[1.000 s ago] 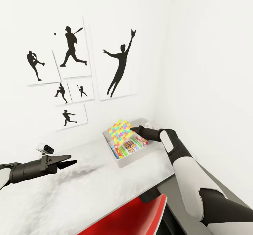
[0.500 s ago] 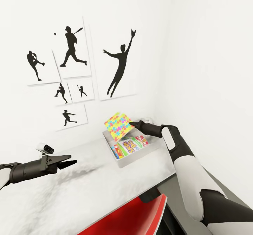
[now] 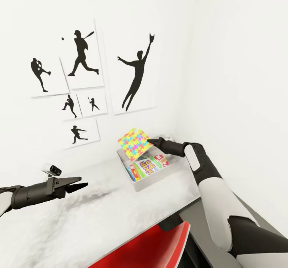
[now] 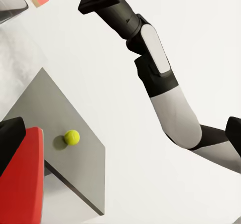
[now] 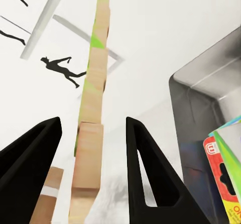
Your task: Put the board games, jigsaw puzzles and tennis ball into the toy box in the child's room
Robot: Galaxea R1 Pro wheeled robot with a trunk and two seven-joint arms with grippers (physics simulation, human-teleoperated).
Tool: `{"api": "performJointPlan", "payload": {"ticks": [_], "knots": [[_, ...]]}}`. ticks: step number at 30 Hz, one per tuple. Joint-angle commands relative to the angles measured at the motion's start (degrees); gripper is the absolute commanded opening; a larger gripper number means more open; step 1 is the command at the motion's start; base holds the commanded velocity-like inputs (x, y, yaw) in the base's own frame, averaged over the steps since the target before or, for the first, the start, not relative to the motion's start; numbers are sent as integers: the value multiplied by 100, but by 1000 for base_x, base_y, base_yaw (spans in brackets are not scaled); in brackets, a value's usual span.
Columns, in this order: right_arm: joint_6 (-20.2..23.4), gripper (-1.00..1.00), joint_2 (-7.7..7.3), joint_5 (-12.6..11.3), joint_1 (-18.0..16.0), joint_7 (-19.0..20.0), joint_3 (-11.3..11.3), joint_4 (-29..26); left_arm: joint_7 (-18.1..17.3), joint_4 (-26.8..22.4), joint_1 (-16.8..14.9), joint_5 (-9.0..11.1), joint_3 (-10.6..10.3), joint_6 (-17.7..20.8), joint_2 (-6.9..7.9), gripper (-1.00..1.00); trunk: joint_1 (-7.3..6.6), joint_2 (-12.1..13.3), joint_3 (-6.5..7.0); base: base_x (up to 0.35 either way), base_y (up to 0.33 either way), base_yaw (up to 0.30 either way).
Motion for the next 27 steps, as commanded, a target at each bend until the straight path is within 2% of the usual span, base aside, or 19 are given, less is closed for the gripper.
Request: {"api": "performJointPlan", "payload": {"ticks": [1,3,4,9,21,27], "knots": [[65,-100,-16,14,-7,116,-32,1,-17,3,-7,7,-9,18,5,100,4,-13,-13,0,0,0],[112,-100,-56,13,-7,313,-33,1,-19,3,-7,7,-9,18,5,100,4,-13,-13,0,0,0],[140,-100,-93,14,-7,538,-33,0,-19,3,-7,6,-9,18,5,100,4,-13,-13,0,0,0],[158,-100,-141,21,-7,813,-32,0,-17,3,-7,11,-9,18,5,100,4,-13,-13,0,0,0],[138,-100,-157,25,-7,891,-25,-1,-22,3,-8,10,-9,18,5,100,4,-13,-11,1,0,-1],[135,-100,-158,25,-7,884,-25,3,-18,3,-9,11,-9,18,5,100,4,-13,2,116,65,-67]]}}
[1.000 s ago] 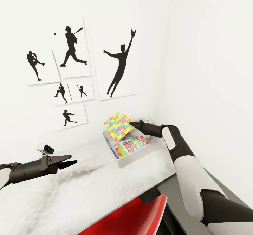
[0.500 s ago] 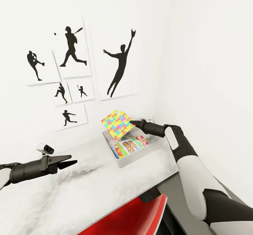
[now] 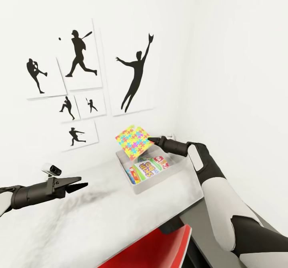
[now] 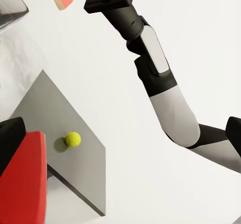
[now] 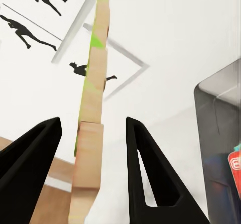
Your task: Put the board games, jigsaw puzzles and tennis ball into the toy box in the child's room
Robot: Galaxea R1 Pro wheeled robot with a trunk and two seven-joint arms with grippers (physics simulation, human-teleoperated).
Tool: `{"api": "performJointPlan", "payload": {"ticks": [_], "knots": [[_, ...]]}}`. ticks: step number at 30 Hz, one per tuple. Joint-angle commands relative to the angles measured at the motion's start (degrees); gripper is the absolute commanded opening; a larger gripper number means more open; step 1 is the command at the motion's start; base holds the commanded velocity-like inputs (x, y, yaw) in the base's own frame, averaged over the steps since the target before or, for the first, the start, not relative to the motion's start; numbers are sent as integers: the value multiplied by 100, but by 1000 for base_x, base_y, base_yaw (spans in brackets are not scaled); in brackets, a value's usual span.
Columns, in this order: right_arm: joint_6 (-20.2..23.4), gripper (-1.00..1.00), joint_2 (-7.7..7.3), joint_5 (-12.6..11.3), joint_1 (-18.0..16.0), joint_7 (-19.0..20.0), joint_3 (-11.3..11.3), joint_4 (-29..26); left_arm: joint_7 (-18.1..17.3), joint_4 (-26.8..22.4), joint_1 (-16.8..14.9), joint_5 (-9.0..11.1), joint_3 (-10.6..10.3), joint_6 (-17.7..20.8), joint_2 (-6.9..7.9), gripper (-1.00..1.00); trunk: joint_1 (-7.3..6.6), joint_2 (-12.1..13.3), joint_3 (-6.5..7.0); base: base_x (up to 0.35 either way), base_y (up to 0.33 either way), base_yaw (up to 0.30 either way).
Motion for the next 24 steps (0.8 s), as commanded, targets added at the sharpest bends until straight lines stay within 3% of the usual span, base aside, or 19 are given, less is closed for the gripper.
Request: {"api": "performJointPlan", "payload": {"ticks": [1,24], "knots": [[28,-100,7,16,-7,24,-28,2,-18,3,-7,9,-9,18,5,100,5,-14,-12,80,38,-34],[11,-100,7,22,-7,19,-28,6,-16,3,-5,10,-16,13,3,100,5,-14,-10,66,4,-4]]}}
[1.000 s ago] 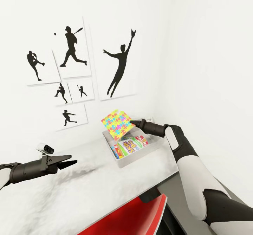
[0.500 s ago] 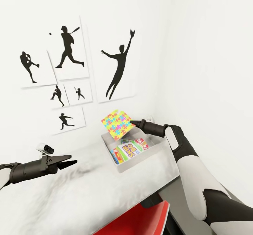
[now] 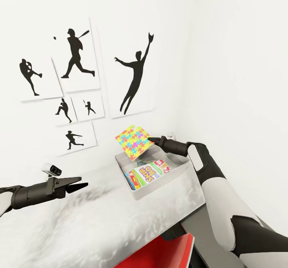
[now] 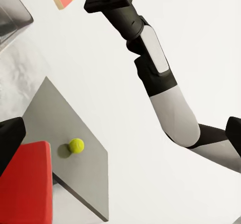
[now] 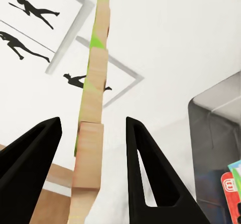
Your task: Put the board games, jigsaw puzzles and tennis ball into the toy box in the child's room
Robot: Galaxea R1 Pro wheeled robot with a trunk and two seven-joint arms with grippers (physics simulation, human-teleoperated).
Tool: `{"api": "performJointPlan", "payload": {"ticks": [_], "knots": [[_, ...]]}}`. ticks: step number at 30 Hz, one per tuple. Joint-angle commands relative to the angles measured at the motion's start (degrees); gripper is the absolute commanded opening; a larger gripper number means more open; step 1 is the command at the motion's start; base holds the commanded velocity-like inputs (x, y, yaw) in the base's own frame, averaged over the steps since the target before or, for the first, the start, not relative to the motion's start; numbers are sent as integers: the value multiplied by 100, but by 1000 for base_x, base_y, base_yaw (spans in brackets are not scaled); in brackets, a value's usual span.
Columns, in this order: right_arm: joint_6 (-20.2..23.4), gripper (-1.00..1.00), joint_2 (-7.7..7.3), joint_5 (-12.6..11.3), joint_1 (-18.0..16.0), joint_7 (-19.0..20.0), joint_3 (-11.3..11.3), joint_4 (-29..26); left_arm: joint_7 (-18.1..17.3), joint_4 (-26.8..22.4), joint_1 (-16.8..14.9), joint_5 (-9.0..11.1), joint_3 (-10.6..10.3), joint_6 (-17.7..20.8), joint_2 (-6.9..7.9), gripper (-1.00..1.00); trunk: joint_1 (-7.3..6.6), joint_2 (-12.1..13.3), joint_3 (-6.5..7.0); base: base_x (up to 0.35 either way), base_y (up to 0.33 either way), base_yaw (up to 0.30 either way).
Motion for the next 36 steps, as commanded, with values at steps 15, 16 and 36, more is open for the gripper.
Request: {"api": "performJointPlan", "payload": {"ticks": [15,16,36], "knots": [[10,-100,5,20,-7,31,-28,1,-15,3,-9,0,-11,14,0,100,4,-13,-13,40,-19,0],[10,-100,5,20,-7,32,-28,1,-13,3,-9,0,-11,14,0,100,4,-13,-13,12,-9,0],[25,-100,-2,20,-7,45,-33,1,-12,3,-8,0,-11,14,-1,100,4,-13,-13,1,0,0]]}}
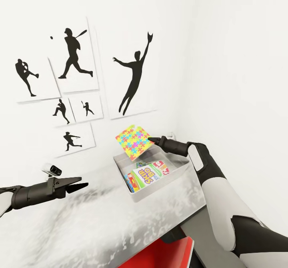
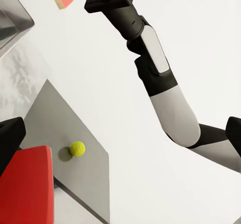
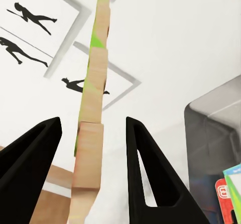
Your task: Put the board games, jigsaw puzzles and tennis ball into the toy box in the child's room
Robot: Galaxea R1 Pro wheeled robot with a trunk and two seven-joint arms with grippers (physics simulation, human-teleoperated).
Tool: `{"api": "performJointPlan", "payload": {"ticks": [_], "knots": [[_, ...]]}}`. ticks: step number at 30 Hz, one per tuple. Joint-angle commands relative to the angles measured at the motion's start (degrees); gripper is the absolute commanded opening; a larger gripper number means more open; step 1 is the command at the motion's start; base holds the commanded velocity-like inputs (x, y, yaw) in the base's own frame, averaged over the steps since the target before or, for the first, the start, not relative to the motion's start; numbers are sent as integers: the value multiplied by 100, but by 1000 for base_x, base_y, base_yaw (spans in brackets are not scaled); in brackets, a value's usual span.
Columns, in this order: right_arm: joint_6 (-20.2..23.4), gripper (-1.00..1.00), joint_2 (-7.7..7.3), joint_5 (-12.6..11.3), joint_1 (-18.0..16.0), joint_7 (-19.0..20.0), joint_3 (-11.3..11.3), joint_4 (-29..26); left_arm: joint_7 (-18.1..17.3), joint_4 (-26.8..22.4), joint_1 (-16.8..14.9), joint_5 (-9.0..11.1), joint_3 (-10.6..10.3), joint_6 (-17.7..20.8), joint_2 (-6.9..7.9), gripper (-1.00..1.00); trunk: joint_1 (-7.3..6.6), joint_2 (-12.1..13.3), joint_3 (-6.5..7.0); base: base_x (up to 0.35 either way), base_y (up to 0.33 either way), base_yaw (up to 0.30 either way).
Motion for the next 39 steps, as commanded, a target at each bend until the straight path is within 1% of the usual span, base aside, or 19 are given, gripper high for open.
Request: {"api": "performJointPlan", "payload": {"ticks": [1,11,17,18,20,22,24,26,29,33,39], "knots": [[35,-100,7,18,-7,24,-31,1,-20,3,-8,8,-9,18,5,100,4,-13,-13,0,0,0],[58,-100,7,19,-7,-9,-38,1,-22,3,-8,8,-9,18,5,100,4,-13,-13,0,0,0],[61,-100,-3,62,-17,-67,-71,15,-22,3,-8,8,-8,20,6,100,4,-13,-13,0,0,0],[24,-100,30,101,17,-33,-37,48,-56,36,-41,-26,-15,-13,-28,100,4,-13,-13,0,0,0],[88,-100,95,143,83,-100,31,113,11,101,-24,-94,-14,-80,-92,100,4,-13,-13,0,0,0],[90,-100,160,143,148,-164,99,179,40,165,-24,-110,-14,-147,-156,100,4,-13,-13,0,0,0],[132,-100,225,144,117,-229,166,244,105,205,-11,-101,-13,-127,-198,100,4,-13,-13,0,0,0],[153,-100,290,182,145,-293,231,308,169,186,-4,-151,-6,-189,-263,100,4,-13,-13,0,0,0],[168,-100,287,200,244,-391,334,408,266,194,0,-224,-2,-270,-358,100,4,-13,-13,0,0,0],[180,-100,281,202,375,-475,456,541,281,196,2,-242,-7,-294,-382,100,4,-13,-13,0,0,0],[180,-100,271,203,570,-457,441,610,279,202,2,-246,-2,-305,-386,100,4,-13,-13,0,0,0]]}}
